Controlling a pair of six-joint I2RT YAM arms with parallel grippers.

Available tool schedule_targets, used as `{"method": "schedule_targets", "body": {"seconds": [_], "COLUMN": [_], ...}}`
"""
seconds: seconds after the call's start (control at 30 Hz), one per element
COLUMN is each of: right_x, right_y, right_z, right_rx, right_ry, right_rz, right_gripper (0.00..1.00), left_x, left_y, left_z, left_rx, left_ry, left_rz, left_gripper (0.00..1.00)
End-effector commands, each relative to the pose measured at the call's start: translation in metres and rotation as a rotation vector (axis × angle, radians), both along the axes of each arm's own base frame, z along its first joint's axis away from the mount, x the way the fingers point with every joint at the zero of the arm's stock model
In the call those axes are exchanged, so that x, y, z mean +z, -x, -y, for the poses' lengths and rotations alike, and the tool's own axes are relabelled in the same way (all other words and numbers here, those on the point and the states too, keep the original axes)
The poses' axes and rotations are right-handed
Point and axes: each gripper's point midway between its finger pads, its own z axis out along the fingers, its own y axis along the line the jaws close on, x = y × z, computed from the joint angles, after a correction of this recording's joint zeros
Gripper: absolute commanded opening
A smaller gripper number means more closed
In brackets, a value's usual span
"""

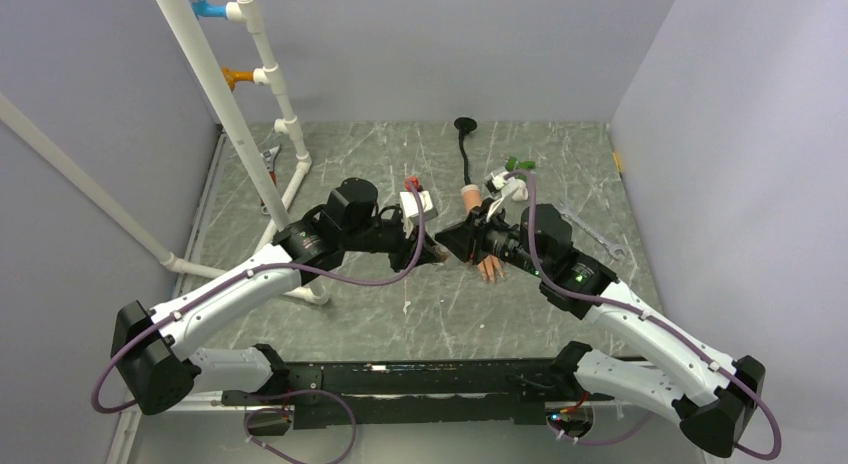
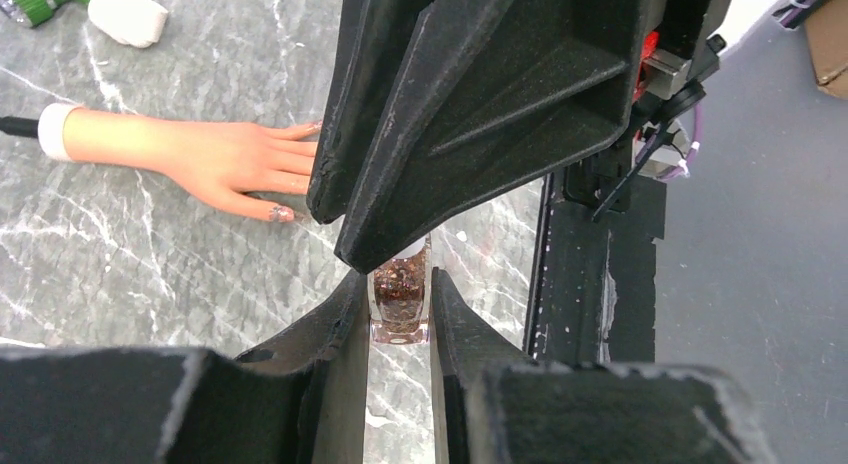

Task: Paint the nails
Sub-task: Unscrew the nail polish bottle.

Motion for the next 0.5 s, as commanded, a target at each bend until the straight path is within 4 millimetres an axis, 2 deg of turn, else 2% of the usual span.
{"method": "schedule_targets", "body": {"seconds": [0.0,0.1,0.23,0.3,0.37,0.47], "right_x": [0.019,0.02,0.025,0.03,0.039,0.052], "right_y": [0.015,0.016,0.016,0.013,0.005,-0.005], "right_z": [-0.01,-0.009,-0.01,-0.01,-0.008,0.0], "right_rx": [0.12,0.113,0.11,0.089,0.024,-0.082], "right_ry": [-0.033,-0.047,-0.063,-0.078,-0.111,-0.139], "right_rz": [0.125,0.13,0.114,0.092,0.043,-0.025], "right_gripper": [0.02,0.09,0.52,0.68,0.76,0.8], "left_x": [0.047,0.049,0.049,0.049,0.049,0.048], "left_y": [0.013,0.014,0.012,0.009,0.008,0.006], "left_z": [0.009,0.008,0.007,0.007,0.007,0.007], "left_rx": [-0.104,-0.106,-0.09,-0.081,-0.076,-0.06], "left_ry": [0.144,0.149,0.145,0.139,0.138,0.133], "left_rz": [0.112,0.117,0.122,0.123,0.126,0.127], "left_gripper": [0.0,0.0,0.0,0.0,0.0,0.0]}}
